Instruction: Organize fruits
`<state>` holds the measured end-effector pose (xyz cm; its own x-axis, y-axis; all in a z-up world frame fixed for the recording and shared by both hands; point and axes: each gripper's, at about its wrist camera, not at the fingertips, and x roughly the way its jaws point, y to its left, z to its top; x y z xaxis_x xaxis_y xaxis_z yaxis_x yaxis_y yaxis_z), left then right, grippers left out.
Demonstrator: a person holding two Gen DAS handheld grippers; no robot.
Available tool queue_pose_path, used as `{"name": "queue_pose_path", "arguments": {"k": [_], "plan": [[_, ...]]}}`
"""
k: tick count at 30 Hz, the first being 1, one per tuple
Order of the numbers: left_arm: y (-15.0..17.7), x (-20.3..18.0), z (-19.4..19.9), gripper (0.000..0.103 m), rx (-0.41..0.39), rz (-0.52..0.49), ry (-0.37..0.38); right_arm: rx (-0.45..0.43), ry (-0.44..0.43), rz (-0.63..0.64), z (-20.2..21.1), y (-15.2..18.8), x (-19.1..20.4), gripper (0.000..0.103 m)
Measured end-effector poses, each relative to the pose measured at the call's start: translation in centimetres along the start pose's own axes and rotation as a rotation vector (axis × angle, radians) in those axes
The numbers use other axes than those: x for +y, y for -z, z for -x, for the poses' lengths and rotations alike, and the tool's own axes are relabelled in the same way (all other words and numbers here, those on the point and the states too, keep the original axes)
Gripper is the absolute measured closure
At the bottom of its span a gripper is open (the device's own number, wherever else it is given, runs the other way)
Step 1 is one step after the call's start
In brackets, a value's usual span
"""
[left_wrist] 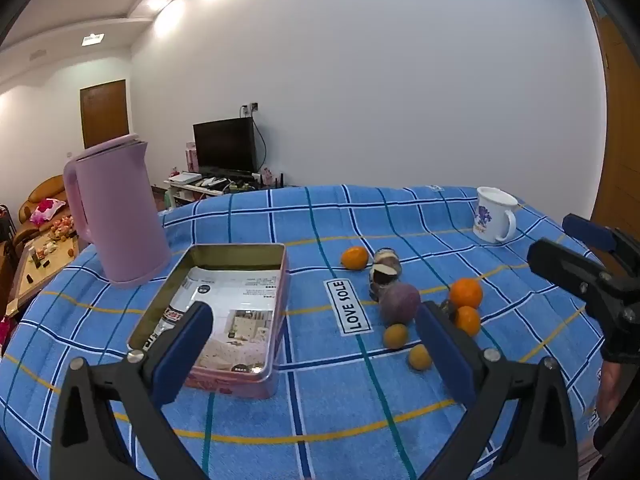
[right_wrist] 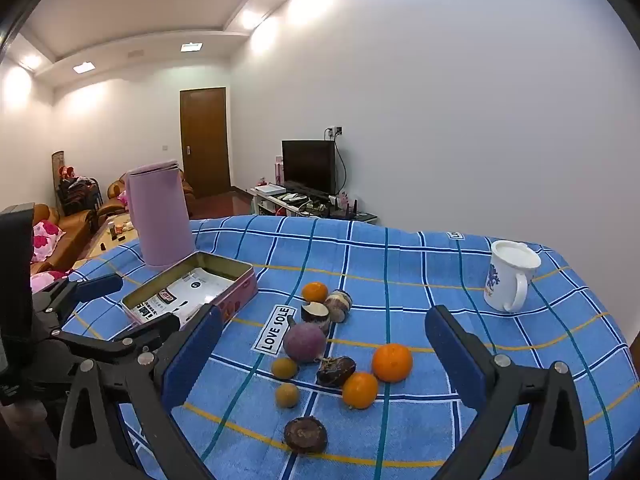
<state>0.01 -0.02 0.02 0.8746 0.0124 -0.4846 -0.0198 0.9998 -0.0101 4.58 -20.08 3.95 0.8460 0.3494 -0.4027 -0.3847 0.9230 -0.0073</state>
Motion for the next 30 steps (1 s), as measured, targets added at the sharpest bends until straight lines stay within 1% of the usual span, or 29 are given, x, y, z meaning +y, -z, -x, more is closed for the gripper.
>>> {"name": "queue_pose_path", "arguments": {"k": [3, 4, 6, 7, 13, 30], "plan": [[-0.1, 0.0, 0.0, 0.000, -0.008, -0.003, -0.005, 0.001, 0.001, -0.005, 0.0, 0.1, -0.2, 0.001], [0.6, -0.2, 0.3, 0.000, -0.028, -0.009, -0.002, -0.009, 0.004, 0.000, 0.3, 0.3, 0.0, 0.001], [0.5, -0.1, 0.2, 0.000, -0.021, -0.010, -0.001, 0.010, -0.003, -0.011, 0.2, 0.4, -0.3, 0.001], [0.1, 0.0, 0.4, 0.000, -0.023, -0.020, 0.002, 0.008, 0.000, -0.011, 0.3, 0.4, -0.2, 0.001], [0.3, -0.5, 0.3, 0.000, -0.018, -0.022, -0.003, 0.013, -0.005, -0.019, 0.2, 0.9, -0.3, 0.001], [0.3, -0.1, 0.4, 0.000, -0.014, -0.024, -0.002, 0.018, -0.004, -0.025, 0.3, 1.2, -0.2, 0.001]]}}
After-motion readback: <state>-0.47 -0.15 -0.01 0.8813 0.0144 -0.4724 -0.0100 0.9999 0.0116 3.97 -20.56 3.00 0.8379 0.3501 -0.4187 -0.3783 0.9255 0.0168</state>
